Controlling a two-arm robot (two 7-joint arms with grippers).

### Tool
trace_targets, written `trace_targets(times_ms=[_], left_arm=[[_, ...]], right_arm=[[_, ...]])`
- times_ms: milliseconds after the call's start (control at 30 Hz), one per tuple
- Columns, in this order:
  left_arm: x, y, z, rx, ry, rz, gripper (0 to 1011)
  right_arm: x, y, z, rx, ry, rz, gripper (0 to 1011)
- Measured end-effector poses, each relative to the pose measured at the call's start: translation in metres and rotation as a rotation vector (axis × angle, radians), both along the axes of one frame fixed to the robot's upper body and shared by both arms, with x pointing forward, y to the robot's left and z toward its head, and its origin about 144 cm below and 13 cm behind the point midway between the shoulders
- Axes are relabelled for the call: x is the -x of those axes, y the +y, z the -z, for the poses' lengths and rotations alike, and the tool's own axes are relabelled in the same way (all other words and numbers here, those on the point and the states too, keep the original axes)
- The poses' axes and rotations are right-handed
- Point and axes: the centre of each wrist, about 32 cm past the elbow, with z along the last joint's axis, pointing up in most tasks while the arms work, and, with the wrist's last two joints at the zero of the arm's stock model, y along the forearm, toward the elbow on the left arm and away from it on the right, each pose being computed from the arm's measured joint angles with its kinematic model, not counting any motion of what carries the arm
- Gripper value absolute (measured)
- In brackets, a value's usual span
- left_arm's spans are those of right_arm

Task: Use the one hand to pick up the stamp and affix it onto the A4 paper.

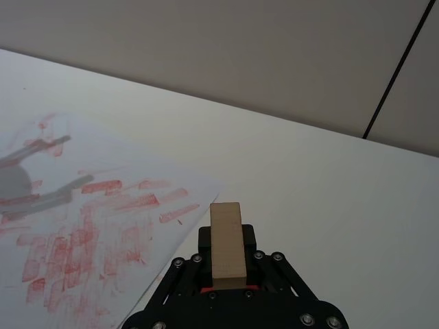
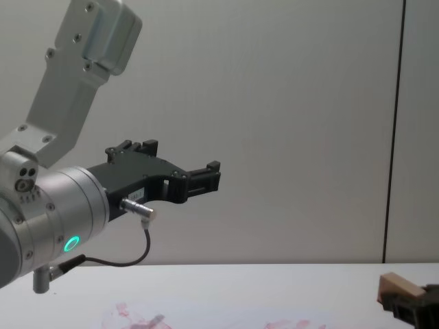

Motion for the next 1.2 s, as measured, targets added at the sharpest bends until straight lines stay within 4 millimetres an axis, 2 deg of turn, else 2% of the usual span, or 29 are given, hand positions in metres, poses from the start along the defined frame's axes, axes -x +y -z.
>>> trace_targets(times_ms=[533, 633, 700, 800, 833, 867, 900, 1000, 1133, 1167, 1200], left_arm=[[0.000, 0.000, 0.000, 0.000, 0.000, 0.000, 1001], [0.000, 0.000, 0.000, 0.000, 0.000, 0.000, 1001], [0.000, 0.000, 0.000, 0.000, 0.000, 0.000, 1001], [0.000, 0.000, 0.000, 0.000, 0.000, 0.000, 1001], [0.000, 0.000, 0.000, 0.000, 0.000, 0.000, 1001], [0.000, 0.000, 0.000, 0.000, 0.000, 0.000, 1001], [0.000, 0.000, 0.000, 0.000, 0.000, 0.000, 1001], [0.000, 0.000, 0.000, 0.000, 0.000, 0.000, 1001], [0.000, 0.000, 0.000, 0.000, 0.000, 0.000, 1001], [0.000, 0.000, 0.000, 0.000, 0.000, 0.000, 1001], [0.000, 0.000, 0.000, 0.000, 0.000, 0.000, 1001]], right_arm=[[-0.010, 0.001, 0.014, 0.054, 0.028, 0.009, 219], [-0.011, 0.001, 0.017, 0.060, 0.031, 0.008, 252], [-0.012, 0.002, 0.017, 0.063, 0.033, 0.007, 305], [-0.013, 0.002, 0.019, 0.067, 0.034, 0.007, 436], [-0.013, 0.002, 0.019, 0.067, 0.034, 0.007, 436], [-0.013, 0.002, 0.019, 0.068, 0.034, 0.007, 497], [-0.013, 0.002, 0.019, 0.069, 0.035, 0.007, 497], [-0.014, 0.003, 0.020, 0.072, 0.036, 0.006, 638], [-0.014, 0.003, 0.021, 0.073, 0.037, 0.006, 708], [-0.014, 0.003, 0.021, 0.074, 0.037, 0.006, 771], [-0.015, 0.003, 0.021, 0.074, 0.037, 0.006, 790]])
